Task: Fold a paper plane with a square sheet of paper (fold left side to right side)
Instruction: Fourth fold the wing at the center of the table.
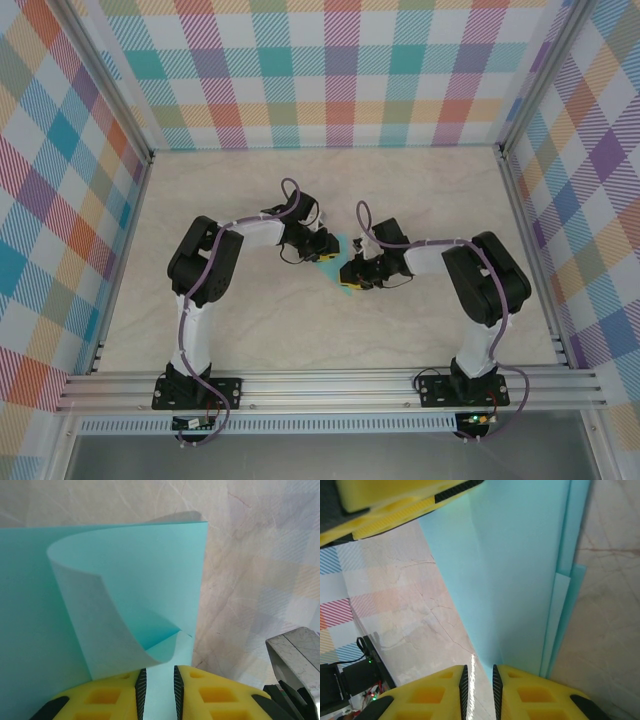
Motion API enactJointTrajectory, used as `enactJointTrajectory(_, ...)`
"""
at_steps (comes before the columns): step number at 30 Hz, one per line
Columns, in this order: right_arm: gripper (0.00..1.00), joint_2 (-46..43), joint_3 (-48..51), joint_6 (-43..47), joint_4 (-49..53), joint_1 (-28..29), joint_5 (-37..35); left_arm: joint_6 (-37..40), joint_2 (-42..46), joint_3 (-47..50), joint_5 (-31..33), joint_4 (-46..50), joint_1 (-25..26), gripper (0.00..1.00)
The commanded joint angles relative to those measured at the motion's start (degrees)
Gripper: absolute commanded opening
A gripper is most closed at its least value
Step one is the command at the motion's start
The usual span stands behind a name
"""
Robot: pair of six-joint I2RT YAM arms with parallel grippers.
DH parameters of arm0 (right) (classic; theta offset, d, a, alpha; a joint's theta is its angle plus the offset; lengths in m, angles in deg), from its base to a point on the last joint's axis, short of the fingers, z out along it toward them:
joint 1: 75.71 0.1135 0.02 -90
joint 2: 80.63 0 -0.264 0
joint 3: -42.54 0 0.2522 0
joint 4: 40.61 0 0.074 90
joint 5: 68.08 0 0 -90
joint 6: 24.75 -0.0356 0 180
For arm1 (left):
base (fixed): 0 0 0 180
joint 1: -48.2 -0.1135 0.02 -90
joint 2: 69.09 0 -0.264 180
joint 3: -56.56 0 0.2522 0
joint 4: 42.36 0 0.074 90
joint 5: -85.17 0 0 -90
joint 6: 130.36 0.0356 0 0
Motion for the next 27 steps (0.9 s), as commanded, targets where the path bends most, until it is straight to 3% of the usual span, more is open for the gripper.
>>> enactJointTrajectory(1,0.22,1.53,-0.42,2.55,7.16,1.12,-1.41,0.95,-0.64,1.20,3.06,3.70,0.76,0.25)
enactJointTrajectory(11,0.17,0.63,0.07,4.88,12.44,2.80,-3.46,0.91,-0.85,1.16,3.19,3.84,0.68,0.25)
enactJointTrajectory(27,0.16,-4.29,5.00,6.32,15.51,3.99,-4.06,1.09,-1.13,1.03,3.42,4.17,0.41,0.25)
